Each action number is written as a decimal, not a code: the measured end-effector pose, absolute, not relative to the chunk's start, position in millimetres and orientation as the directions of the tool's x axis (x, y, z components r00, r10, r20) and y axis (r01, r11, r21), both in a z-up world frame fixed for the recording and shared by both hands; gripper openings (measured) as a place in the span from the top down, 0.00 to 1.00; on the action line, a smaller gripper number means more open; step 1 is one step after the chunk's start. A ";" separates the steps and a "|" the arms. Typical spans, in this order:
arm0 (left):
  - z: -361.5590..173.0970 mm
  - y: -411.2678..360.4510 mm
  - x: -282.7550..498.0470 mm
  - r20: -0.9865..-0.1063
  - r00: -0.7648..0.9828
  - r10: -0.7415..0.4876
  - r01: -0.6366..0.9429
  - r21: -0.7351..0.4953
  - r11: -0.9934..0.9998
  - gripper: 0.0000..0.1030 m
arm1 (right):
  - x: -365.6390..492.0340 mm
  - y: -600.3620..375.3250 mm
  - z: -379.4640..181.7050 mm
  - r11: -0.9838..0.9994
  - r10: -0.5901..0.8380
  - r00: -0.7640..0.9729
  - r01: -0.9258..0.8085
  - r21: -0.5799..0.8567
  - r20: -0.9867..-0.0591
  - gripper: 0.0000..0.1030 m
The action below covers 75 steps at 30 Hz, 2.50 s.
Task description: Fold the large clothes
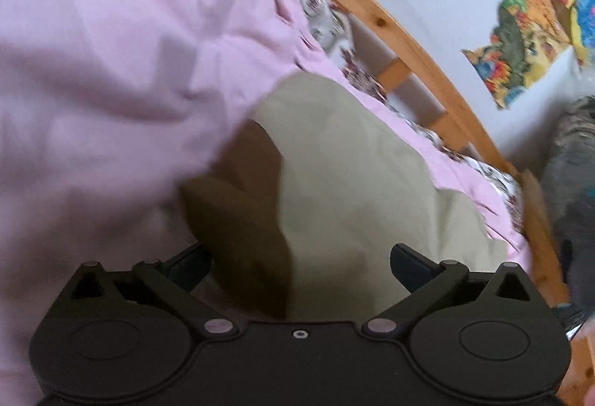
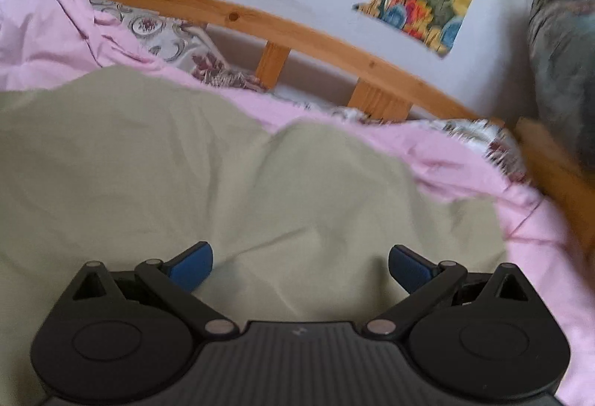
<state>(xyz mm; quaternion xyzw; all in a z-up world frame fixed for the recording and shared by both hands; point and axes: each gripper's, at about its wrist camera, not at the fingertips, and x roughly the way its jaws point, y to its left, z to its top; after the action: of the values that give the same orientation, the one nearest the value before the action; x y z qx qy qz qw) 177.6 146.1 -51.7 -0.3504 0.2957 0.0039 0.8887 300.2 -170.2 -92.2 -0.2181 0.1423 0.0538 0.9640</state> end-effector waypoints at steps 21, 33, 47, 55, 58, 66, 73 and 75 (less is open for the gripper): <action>-60.6 186.5 162.4 -0.522 0.847 -0.098 -0.345 -0.681 0.646 0.60 | 247.0 -141.8 -129.8 0.838 0.067 0.979 -0.161 -0.522 -0.193 0.00; -46.2 196.3 145.0 -0.500 0.866 -0.017 -0.372 -0.667 0.646 0.54 | 247.1 -144.5 -130.3 0.842 0.074 0.978 -0.167 -0.512 -0.197 0.00; -66.1 131.7 181.9 -0.525 0.840 -0.138 -0.261 -0.614 0.745 0.03 | 262.0 -172.5 -121.1 0.888 0.030 0.972 -0.134 -0.441 -0.235 0.00; -67.5 114.9 193.6 -0.530 0.844 -0.082 -0.274 -0.557 0.784 0.14 | 269.0 -177.3 -123.8 0.904 0.055 0.961 -0.164 -0.394 -0.273 0.00; -59.9 112.9 190.2 -0.531 0.847 -0.037 -0.304 -0.540 0.784 0.32 | 268.2 -177.3 -124.0 0.904 0.053 0.962 -0.160 -0.397 -0.267 0.00; -14.1 86.3 181.1 -0.406 0.914 -0.017 -0.185 -0.453 0.872 0.85 | 269.4 -180.9 -121.9 0.914 0.060 0.959 -0.165 -0.371 -0.278 0.00; 47.5 24.7 194.6 -0.242 0.924 -0.296 0.216 -0.310 0.926 0.88 | 281.2 -204.5 -113.8 0.960 0.130 0.925 -0.208 -0.188 -0.356 0.00; 56.1 4.5 206.4 -0.238 0.896 -0.374 0.306 -0.280 0.910 0.88 | 286.9 -217.3 -110.3 0.969 0.173 0.906 -0.227 -0.098 -0.387 0.00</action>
<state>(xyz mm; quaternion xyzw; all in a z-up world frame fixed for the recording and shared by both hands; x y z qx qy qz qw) 206.4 4.5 56.1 -0.1184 0.1447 -0.1759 0.9665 286.9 -217.3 -110.3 -0.0706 0.1912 0.1027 0.9736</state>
